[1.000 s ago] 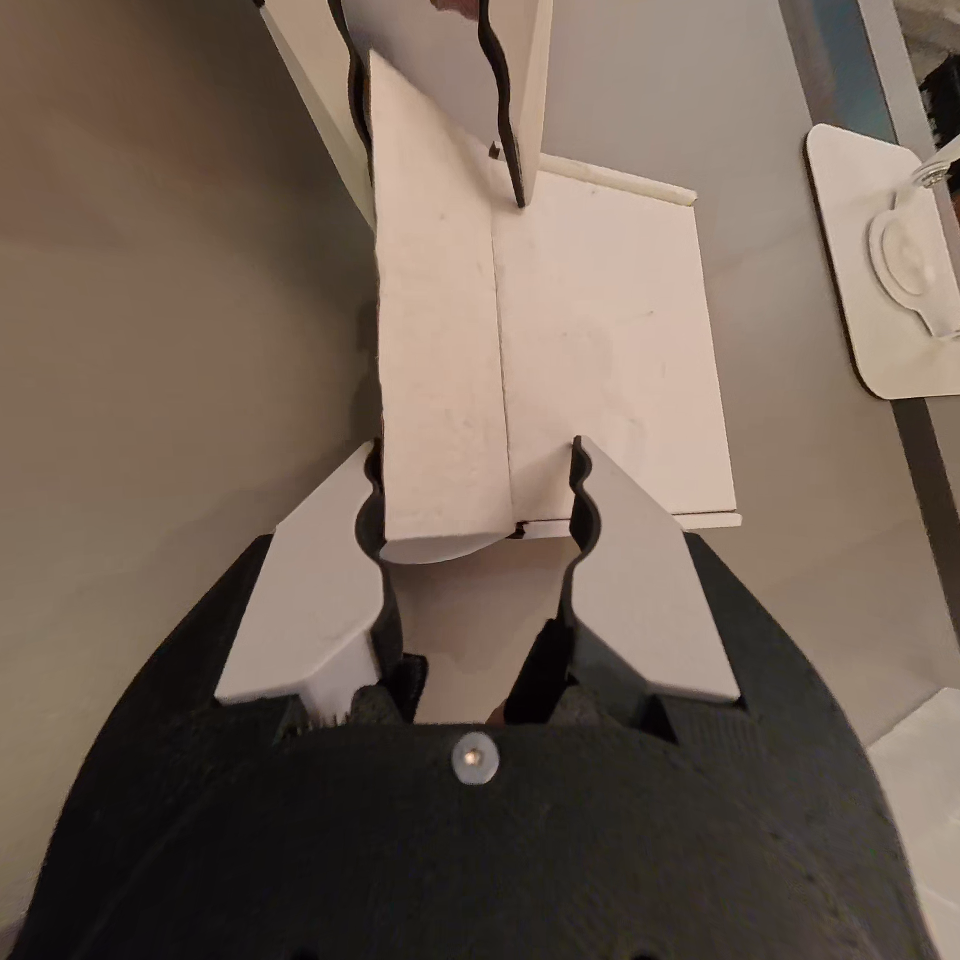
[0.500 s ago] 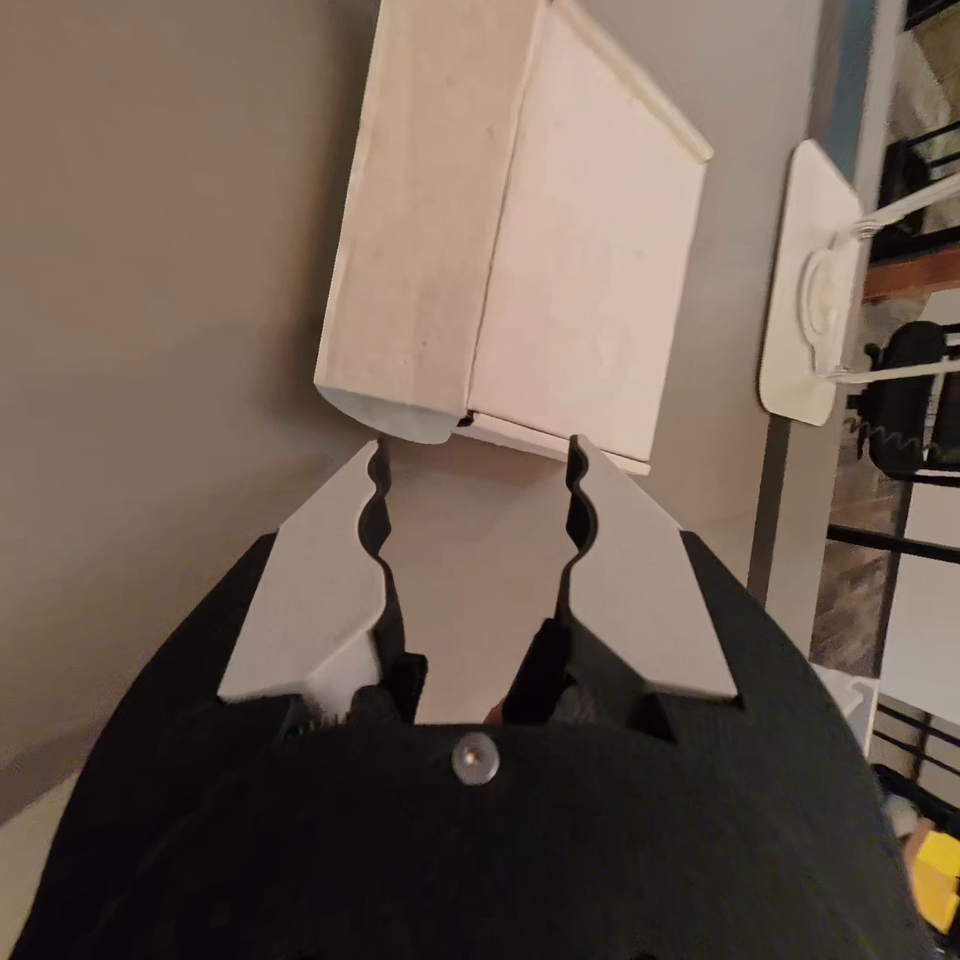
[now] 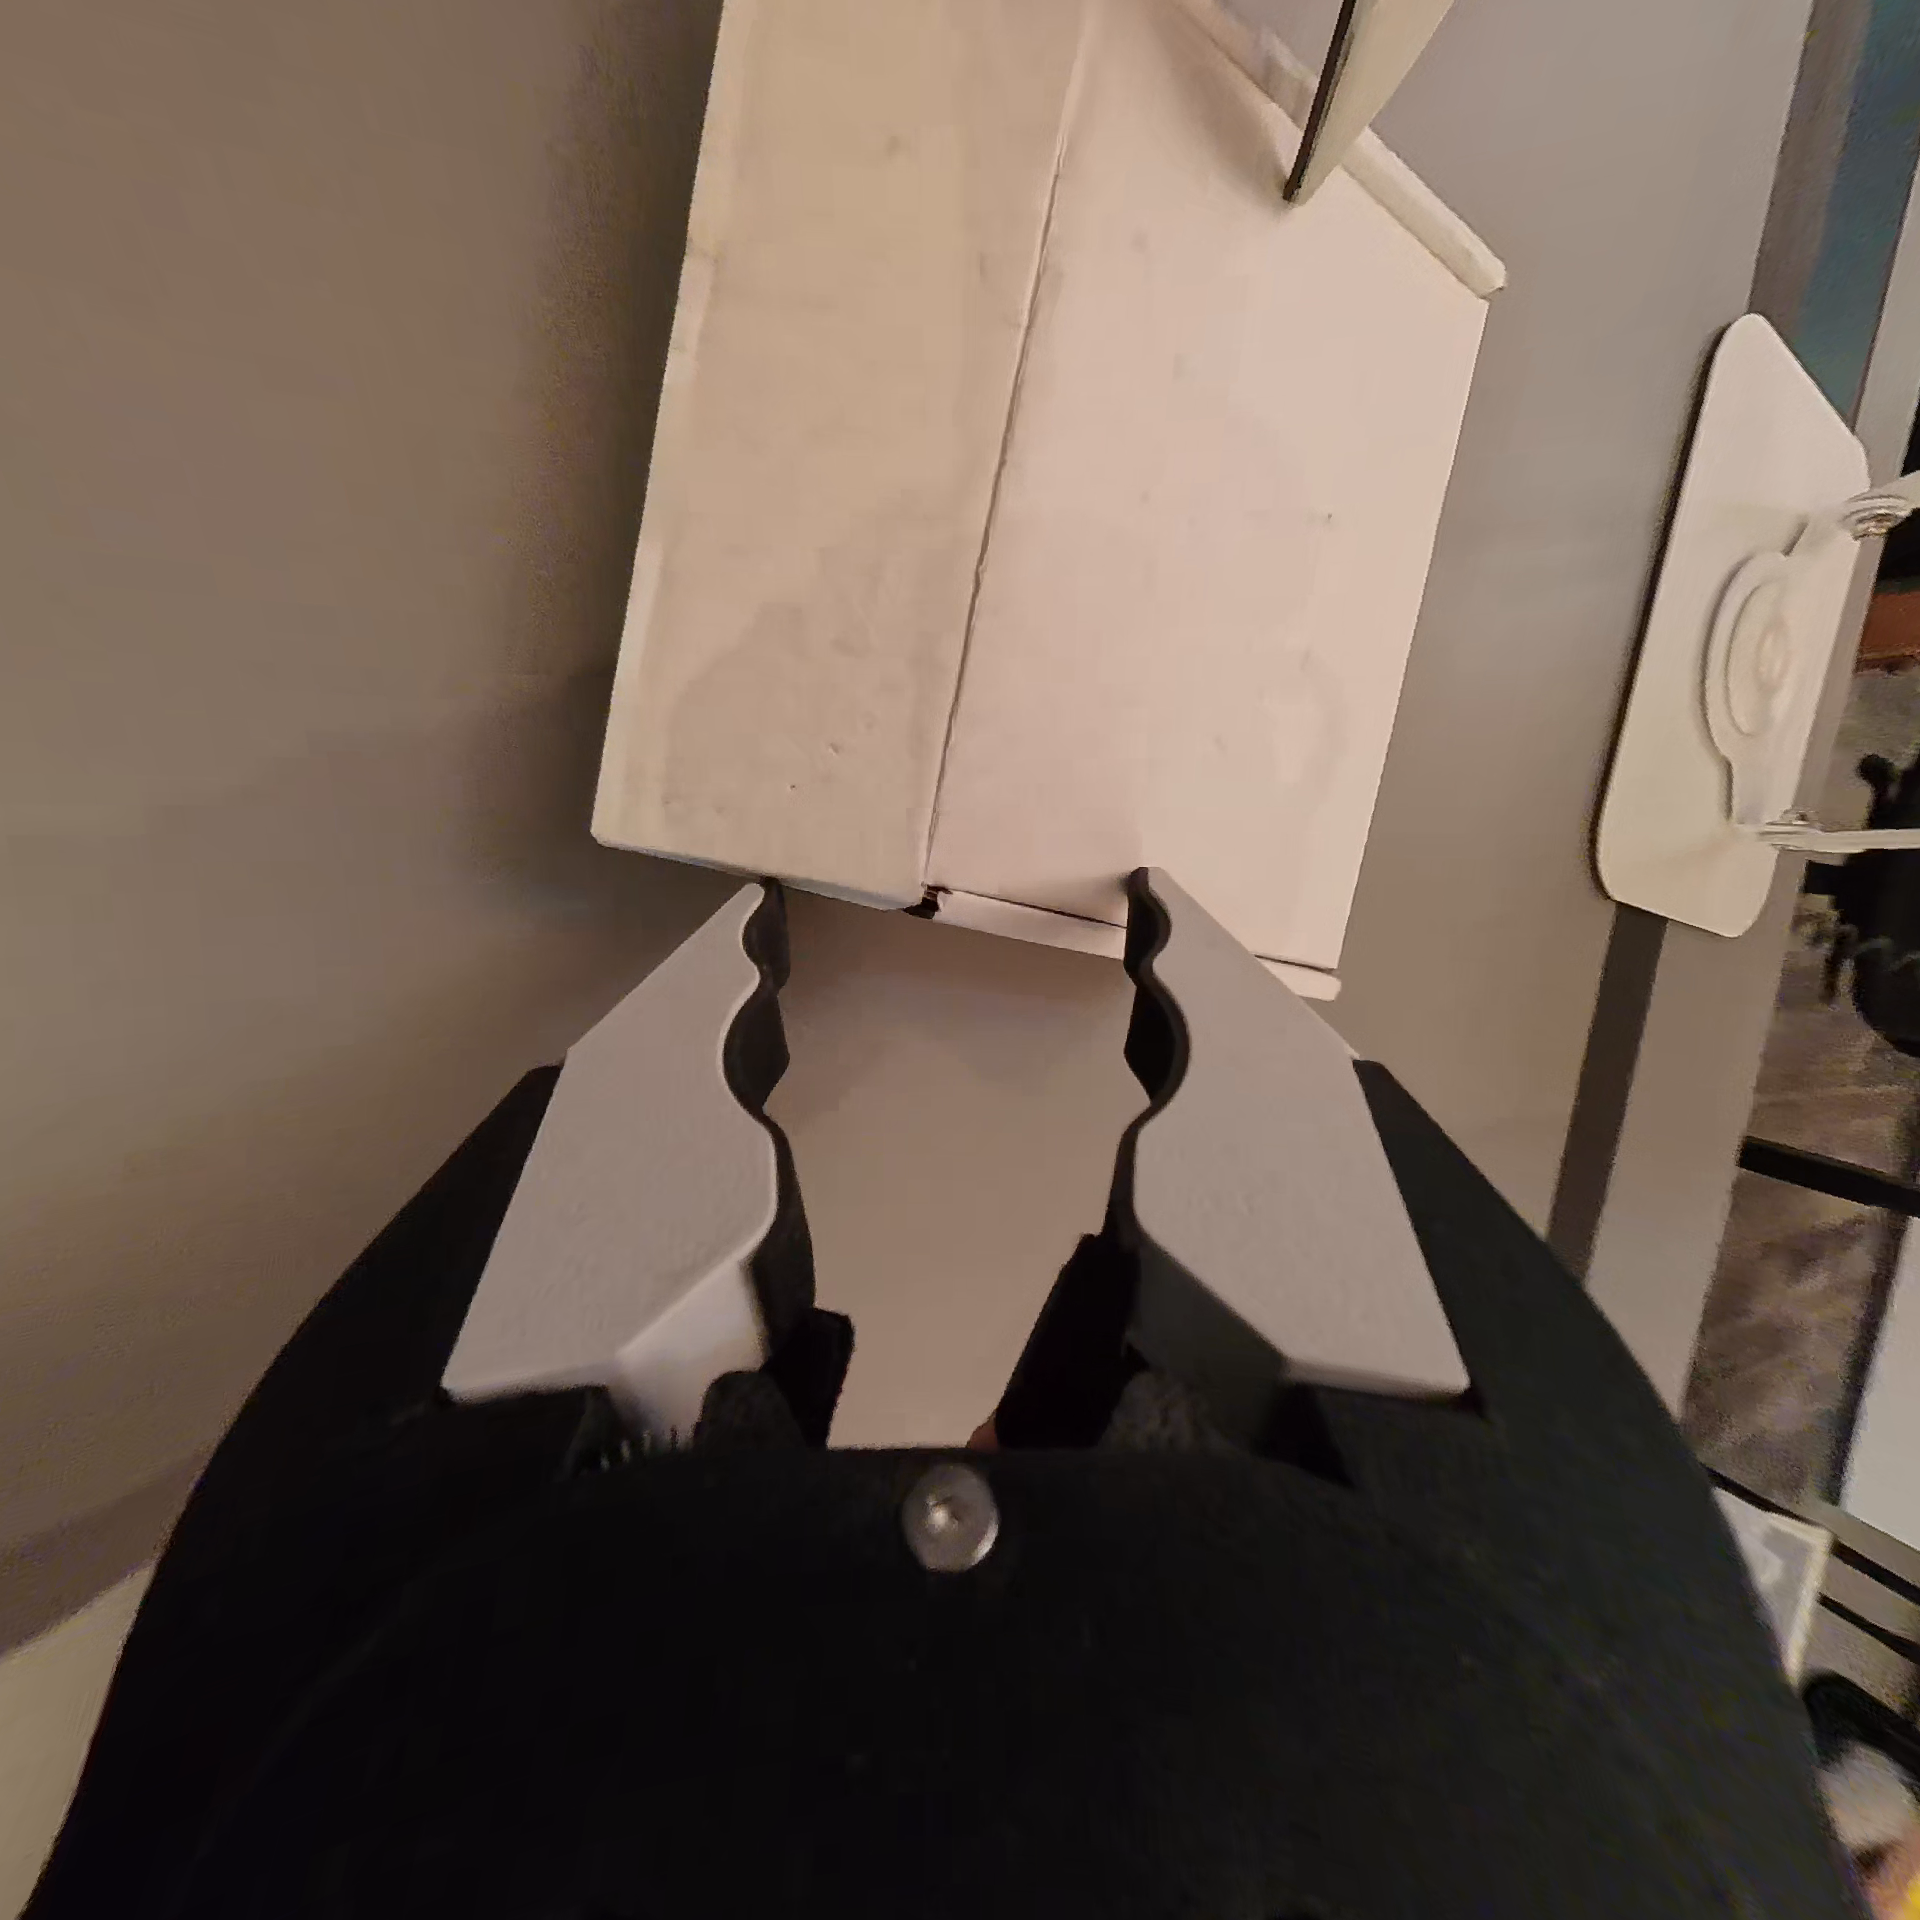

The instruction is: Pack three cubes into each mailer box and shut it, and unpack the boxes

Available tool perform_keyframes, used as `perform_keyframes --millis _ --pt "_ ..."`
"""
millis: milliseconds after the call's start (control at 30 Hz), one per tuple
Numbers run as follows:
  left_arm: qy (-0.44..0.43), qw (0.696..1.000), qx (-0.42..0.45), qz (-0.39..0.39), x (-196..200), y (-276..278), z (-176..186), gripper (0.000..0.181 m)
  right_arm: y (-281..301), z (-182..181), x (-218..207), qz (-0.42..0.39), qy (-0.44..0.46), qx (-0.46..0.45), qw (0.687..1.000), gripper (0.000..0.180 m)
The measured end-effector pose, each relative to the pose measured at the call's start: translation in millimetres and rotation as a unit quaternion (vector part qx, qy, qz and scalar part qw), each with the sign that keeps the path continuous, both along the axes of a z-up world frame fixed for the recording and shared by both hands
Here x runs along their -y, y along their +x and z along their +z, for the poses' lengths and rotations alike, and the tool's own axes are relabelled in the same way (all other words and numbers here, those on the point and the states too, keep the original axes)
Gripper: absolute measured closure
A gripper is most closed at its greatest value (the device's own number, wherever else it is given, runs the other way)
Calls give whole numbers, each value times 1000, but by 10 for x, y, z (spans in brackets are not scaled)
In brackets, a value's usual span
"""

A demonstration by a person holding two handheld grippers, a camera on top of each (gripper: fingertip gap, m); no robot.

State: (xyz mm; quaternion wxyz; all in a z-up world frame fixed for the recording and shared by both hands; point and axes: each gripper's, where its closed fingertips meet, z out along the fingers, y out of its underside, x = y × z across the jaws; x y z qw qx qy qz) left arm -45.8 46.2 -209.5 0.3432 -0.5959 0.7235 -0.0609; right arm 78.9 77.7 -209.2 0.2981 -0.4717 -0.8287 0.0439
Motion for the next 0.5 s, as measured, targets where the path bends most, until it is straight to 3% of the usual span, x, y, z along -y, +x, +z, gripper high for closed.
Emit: perform_keyframes --millis 100,333,433,500 --pt "-17 1000 4 -4 -10 -1 7 109 -7 13 -4 2 -16 -4 1000 117" --pt "31 999 -14 -4 -16 0 -21 110 -11 -1 -53 8 58 17 998 123" --pt "23 1000 13 -4 -1 2 -19 109 -16 -16 -61 7 84 -5 996 123" --pt "-28 999 41 -10 90 28 17 107 -9 -20 -18 12 61 -13 998 120"
